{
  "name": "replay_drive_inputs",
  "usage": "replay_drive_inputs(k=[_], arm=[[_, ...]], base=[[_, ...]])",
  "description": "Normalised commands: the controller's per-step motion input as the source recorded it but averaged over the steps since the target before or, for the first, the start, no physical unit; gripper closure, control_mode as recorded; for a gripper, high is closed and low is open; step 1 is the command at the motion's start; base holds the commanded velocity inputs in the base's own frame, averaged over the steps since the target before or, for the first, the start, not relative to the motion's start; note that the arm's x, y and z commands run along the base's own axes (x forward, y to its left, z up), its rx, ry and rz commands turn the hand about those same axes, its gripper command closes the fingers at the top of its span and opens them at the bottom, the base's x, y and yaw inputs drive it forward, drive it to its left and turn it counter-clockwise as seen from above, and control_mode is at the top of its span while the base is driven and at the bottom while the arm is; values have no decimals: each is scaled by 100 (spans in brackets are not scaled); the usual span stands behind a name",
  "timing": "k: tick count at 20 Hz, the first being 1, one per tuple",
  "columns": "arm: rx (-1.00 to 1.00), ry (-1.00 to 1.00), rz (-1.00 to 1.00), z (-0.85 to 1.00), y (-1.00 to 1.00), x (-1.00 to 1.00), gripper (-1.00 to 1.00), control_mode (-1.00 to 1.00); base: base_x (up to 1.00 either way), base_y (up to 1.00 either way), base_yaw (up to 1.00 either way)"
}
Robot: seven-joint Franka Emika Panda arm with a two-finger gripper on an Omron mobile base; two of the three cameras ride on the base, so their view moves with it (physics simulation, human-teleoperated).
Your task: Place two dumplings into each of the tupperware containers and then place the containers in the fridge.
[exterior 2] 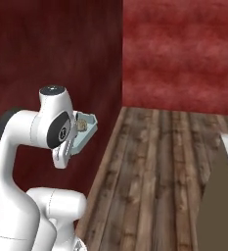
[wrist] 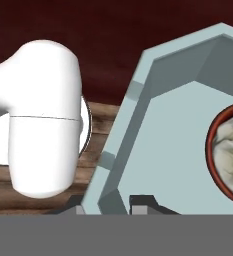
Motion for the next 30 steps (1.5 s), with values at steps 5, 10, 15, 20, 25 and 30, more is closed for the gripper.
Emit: replay_drive_inputs(k=[5,10,15,20,25,30], arm=[[0,0,0,0,0,0,100,100],[0,0,0,0,0,0,100,100],[0,0,0,0,0,0,100,100],[0,0,0,0,0,0,100,100],[0,0,0,0,0,0,100,100],[0,0,0,0,0,0,100,100]], base=[[100,4,0],[100,3,0],[100,17,-23],[83,48,-65],[67,59,-73],[87,78,-66]])
